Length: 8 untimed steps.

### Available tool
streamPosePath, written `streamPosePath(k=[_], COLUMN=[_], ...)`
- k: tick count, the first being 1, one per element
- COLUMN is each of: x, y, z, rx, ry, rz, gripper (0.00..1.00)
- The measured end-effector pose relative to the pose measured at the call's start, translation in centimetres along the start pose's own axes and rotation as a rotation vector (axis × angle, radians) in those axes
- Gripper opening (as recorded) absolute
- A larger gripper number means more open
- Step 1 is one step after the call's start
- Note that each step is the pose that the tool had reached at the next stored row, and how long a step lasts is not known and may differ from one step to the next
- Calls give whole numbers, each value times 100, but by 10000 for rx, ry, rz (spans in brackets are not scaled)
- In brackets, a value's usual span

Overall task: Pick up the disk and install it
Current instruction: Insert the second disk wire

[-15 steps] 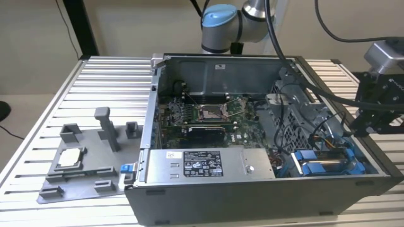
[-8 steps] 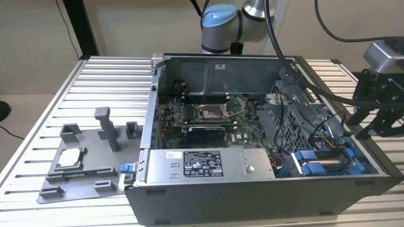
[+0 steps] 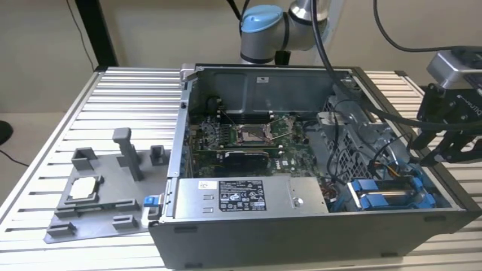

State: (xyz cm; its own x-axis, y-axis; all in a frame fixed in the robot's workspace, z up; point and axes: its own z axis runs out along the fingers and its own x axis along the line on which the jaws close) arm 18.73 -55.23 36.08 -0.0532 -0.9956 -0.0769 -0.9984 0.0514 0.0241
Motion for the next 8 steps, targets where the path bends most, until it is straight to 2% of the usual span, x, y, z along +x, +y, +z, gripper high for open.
streamPosePath(k=[3, 8], x=[0, -6], y=[-1, -1], z=[42, 61], rx=[9, 17], ry=[-2, -6], rz=[98, 210], gripper=[100, 100])
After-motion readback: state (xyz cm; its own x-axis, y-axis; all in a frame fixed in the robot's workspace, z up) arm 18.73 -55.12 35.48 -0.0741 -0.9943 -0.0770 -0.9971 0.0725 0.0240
